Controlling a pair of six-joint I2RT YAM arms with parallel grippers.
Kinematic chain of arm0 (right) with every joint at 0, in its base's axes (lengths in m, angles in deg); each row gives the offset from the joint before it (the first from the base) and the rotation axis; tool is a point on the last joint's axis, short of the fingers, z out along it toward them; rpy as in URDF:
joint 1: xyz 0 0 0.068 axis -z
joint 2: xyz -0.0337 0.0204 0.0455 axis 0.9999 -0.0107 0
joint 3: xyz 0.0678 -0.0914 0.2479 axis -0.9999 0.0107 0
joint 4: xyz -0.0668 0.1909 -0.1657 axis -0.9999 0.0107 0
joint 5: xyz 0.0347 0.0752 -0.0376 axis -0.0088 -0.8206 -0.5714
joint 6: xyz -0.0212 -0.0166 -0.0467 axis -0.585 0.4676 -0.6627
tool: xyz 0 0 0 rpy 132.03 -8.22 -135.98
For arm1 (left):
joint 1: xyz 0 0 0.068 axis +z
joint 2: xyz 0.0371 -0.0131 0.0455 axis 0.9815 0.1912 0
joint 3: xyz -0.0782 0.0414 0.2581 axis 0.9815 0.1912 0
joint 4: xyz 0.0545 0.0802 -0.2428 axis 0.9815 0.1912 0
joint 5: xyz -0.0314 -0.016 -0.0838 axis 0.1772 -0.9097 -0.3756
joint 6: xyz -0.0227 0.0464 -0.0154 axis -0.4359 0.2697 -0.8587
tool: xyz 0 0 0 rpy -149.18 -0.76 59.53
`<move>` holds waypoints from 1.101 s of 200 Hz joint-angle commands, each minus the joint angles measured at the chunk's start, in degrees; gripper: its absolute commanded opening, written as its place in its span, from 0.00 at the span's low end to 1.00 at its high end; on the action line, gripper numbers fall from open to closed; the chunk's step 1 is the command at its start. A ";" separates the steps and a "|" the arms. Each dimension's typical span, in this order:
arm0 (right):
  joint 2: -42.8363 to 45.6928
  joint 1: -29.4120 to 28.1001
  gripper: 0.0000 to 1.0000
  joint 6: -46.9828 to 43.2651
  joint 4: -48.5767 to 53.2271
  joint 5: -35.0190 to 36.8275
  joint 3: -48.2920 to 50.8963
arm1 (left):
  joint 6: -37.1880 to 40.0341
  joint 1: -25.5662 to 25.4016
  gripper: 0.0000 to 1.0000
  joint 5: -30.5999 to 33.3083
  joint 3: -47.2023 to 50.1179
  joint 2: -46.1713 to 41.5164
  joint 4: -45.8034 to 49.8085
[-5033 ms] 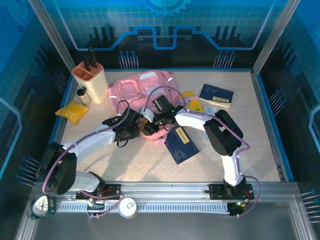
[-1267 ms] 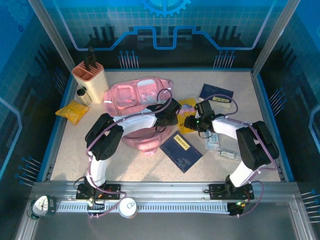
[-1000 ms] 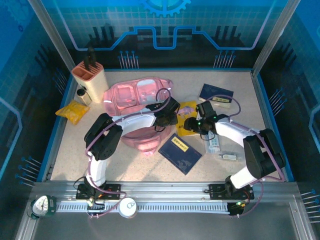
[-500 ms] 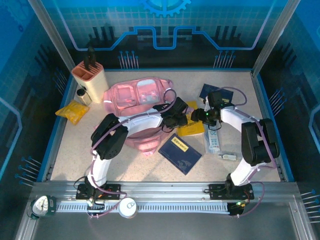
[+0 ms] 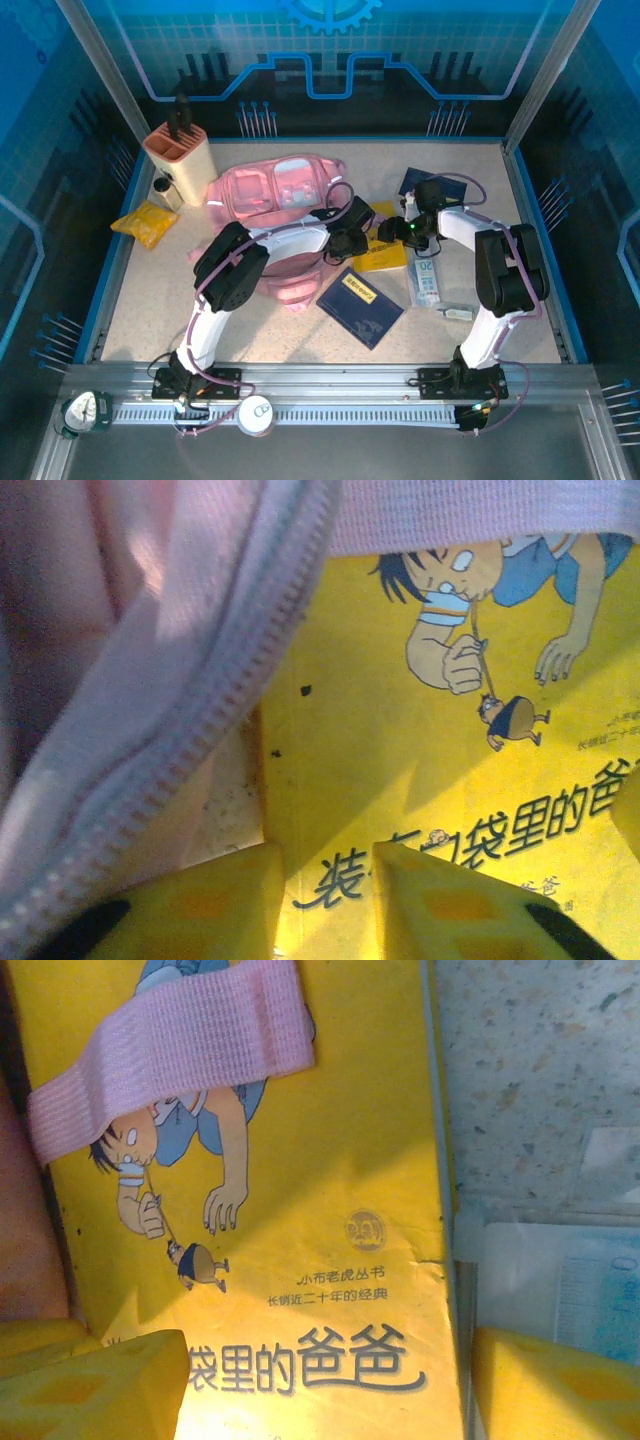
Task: Pack the student bag
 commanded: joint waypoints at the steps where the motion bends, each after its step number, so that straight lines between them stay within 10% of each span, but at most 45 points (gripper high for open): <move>1: 2.52 -0.07 0.74 -0.73 1.73 -8.67 1.33 | 1.03 1.38 0.25 1.25 -0.53 3.23 1.30; 82: 5.68 4.15 0.63 2.28 -2.06 -18.32 4.70 | 2.19 1.77 0.19 2.17 -0.60 4.10 2.61; 173: 5.22 5.60 0.15 3.21 -3.94 -18.07 4.83 | 2.75 1.66 0.19 1.37 -1.50 2.93 2.53; 220: 9.47 7.46 0.00 10.36 -12.23 -24.16 4.93 | 5.66 1.88 0.37 3.00 -3.54 -3.30 4.97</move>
